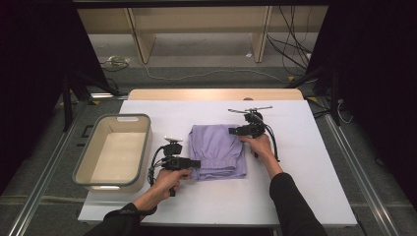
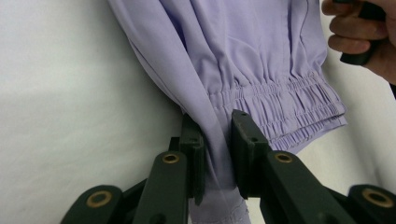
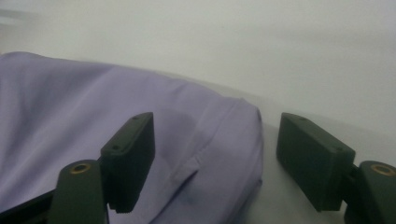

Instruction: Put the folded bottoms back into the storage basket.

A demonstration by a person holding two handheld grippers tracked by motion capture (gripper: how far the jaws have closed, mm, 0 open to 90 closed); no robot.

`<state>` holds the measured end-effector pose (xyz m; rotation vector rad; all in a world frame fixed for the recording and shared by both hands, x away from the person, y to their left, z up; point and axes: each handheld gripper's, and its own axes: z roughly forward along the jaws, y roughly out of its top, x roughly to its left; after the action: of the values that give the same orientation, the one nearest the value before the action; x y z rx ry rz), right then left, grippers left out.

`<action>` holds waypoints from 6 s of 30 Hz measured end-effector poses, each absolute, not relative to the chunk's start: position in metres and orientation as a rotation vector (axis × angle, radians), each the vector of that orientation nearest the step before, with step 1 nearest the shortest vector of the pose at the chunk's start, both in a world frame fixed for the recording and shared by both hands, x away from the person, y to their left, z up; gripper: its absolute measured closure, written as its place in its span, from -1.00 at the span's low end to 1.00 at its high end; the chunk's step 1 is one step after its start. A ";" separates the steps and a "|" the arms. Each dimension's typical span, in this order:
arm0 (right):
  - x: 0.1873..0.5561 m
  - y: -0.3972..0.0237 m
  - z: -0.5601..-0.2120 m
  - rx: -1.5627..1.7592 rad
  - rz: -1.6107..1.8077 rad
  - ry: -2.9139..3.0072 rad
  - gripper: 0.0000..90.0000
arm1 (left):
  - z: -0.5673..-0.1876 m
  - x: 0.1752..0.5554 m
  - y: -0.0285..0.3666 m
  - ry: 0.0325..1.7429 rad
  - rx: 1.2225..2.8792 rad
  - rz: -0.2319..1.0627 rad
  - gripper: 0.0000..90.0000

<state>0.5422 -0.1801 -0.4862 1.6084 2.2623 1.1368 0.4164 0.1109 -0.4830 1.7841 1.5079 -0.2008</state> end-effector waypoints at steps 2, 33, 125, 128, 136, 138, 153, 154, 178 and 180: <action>0.542 -0.178 -0.486 1.598 1.137 2.275 -0.11 | -0.483 0.416 0.113 1.503 1.789 -0.204 0.69; 0.517 -0.167 -0.454 1.617 1.237 2.262 0.90 | -0.463 0.406 0.129 1.426 1.796 -0.228 0.70; 0.479 -0.098 -0.369 1.394 1.544 2.250 0.91 | -0.389 0.367 0.209 1.254 1.738 -0.152 0.69; 0.479 -0.097 -0.368 1.389 1.556 2.246 0.90 | -0.388 0.366 0.212 1.254 1.735 -0.150 0.69; 0.481 -0.087 -0.365 1.384 1.582 2.249 0.90 | -0.385 0.365 0.220 1.255 1.734 -0.141 0.69; 0.482 -0.083 -0.363 1.377 1.581 2.250 0.91 | -0.384 0.365 0.222 1.256 1.731 -0.140 0.69; 0.487 -0.061 -0.354 1.354 1.598 2.259 0.91 | -0.375 0.363 0.242 1.261 1.710 -0.105 0.69; 0.488 -0.058 -0.353 1.355 1.597 2.262 0.91 | -0.374 0.363 0.244 1.262 1.706 -0.105 0.69; 0.497 -0.020 -0.344 1.334 1.595 2.280 0.91 | -0.363 0.362 0.276 1.278 1.684 -0.061 0.69; 0.498 -0.018 -0.344 1.329 1.598 2.279 0.91 | -0.363 0.362 0.278 1.283 1.684 -0.057 0.69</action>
<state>0.4975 -0.0184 -0.3438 1.3289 2.2788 1.5979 0.3617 0.2783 -0.3627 1.6838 1.2825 -0.0570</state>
